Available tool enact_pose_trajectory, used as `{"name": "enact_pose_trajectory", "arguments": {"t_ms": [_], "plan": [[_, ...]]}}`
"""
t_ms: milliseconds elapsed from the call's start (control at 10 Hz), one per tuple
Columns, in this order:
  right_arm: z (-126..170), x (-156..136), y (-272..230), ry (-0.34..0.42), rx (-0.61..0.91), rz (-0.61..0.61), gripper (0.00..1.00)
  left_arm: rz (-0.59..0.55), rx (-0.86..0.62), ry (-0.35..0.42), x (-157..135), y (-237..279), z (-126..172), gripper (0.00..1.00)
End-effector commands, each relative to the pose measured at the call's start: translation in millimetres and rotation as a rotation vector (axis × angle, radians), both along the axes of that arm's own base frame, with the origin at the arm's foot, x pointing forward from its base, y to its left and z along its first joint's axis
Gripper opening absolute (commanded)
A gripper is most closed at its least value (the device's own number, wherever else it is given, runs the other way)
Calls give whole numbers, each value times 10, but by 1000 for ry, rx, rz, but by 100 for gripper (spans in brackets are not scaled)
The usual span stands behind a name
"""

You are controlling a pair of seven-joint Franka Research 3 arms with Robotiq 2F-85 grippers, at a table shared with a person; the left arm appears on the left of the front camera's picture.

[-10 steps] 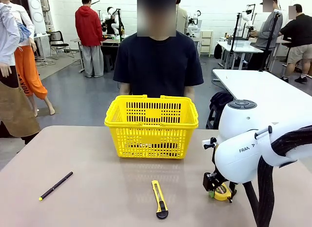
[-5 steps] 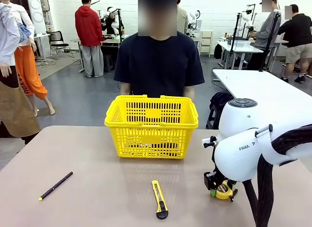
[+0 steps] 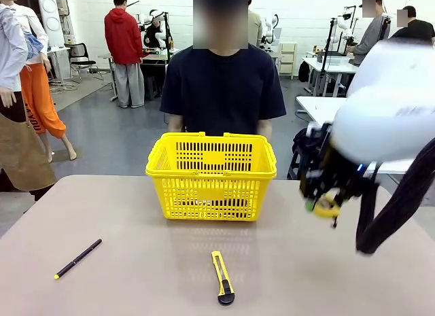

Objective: Place the items the person wants into the basket.
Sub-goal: Pick up the item the person points to and place it in the Market Basket.

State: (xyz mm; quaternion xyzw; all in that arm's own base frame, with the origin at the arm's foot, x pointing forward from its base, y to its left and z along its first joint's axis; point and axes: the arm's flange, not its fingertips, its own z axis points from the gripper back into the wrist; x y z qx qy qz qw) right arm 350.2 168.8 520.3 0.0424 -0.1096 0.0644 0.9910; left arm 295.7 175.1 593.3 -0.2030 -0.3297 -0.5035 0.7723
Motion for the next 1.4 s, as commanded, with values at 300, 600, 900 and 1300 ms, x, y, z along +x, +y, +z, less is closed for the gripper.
{"name": "enact_pose_trajectory", "arguments": {"t_ms": [300,600,900,1300], "plan": [[934,-151,394,-7,-96,-129,0,-15,-16,-19,-5,13,2,100],[916,-236,304,-40,-27,-63,0,-15,-16,-19,-5,13,2,100],[916,-236,304,-40,-27,-63,0,-15,-16,-19,-5,13,2,100],[965,-212,340,-36,-58,-83,63,-15,-16,-19,-5,13,2,100]]}}
